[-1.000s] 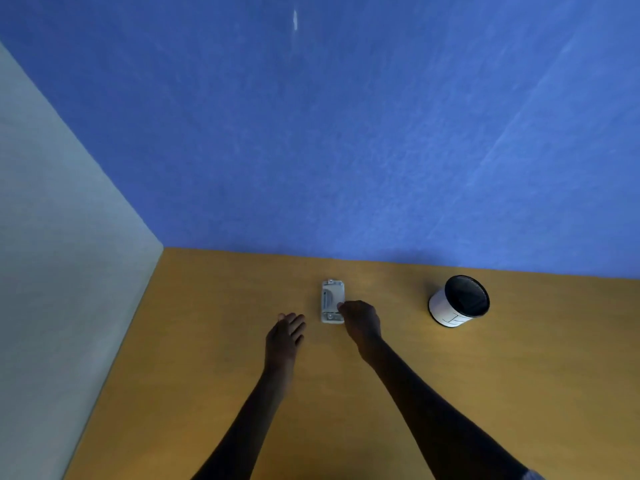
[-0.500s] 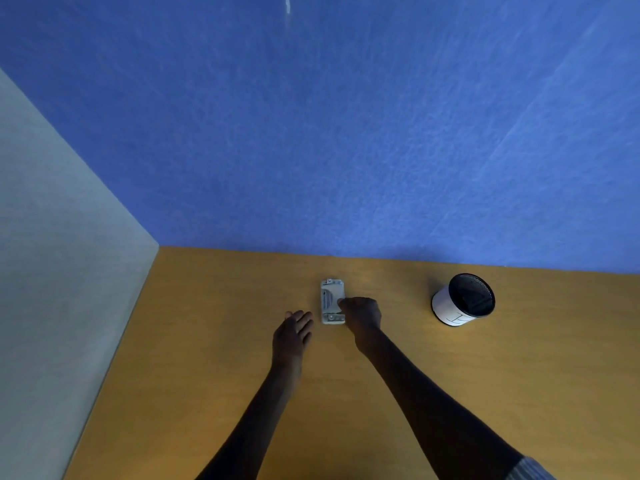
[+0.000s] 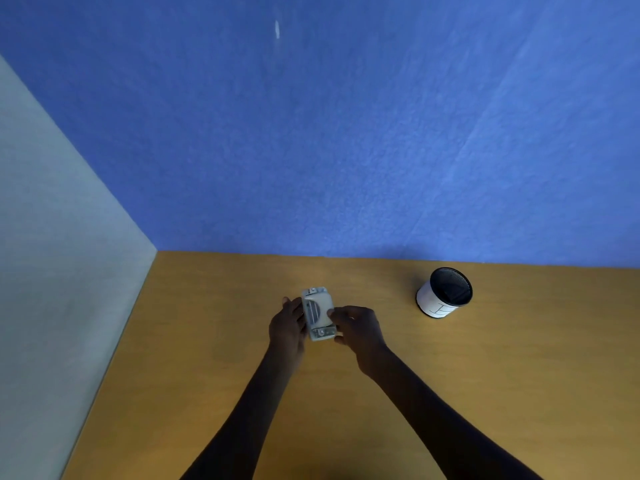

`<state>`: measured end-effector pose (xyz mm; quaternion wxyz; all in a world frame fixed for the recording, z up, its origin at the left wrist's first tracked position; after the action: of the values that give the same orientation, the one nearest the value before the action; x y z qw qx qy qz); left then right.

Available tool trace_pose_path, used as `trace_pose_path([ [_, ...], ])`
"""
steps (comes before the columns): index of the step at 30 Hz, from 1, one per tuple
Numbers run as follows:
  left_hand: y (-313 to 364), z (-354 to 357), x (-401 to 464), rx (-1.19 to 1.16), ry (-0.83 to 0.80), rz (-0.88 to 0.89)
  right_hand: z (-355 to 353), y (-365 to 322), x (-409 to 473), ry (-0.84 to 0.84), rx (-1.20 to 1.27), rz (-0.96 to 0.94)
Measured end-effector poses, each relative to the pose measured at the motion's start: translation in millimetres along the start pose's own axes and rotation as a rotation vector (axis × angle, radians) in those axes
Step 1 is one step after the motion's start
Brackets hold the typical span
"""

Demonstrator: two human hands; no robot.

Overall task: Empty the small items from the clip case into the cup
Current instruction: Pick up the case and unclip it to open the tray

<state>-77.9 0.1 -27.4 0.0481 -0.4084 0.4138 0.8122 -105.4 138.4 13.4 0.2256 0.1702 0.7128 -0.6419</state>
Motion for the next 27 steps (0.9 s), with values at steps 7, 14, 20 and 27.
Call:
trace_pose_path([
  [7, -0.4, 8.8, -36.1, -0.021, -0.145, -0.068, -4.7, -11.6, -44.4, -0.076, 0.002, -0.100],
  [14, -5.9, 4.5, -58.1, 0.009, -0.169, -0.032, -10.5, -16.0, -74.1, -0.164, -0.007, -0.163],
  [20, -6.0, 9.4, -71.3, 0.032, -0.200, -0.049, -21.3, -17.5, -84.0, -0.106, 0.004, -0.144],
  [27, -1.0, 18.2, -84.2, 0.037, -0.241, -0.076, -28.6, -21.4, -92.2, -0.112, 0.032, -0.142],
])
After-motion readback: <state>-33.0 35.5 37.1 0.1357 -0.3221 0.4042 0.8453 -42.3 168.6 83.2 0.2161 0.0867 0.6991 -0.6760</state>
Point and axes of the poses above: each hand's wrist, its own x-axis towards the middle knuckle, its own z-axis out of the palm, y = z × x, the point moved 7 cm from there along x, towards the middle knuckle, and after that the axes turned 8 degrees about x, right-handed, at the moved point
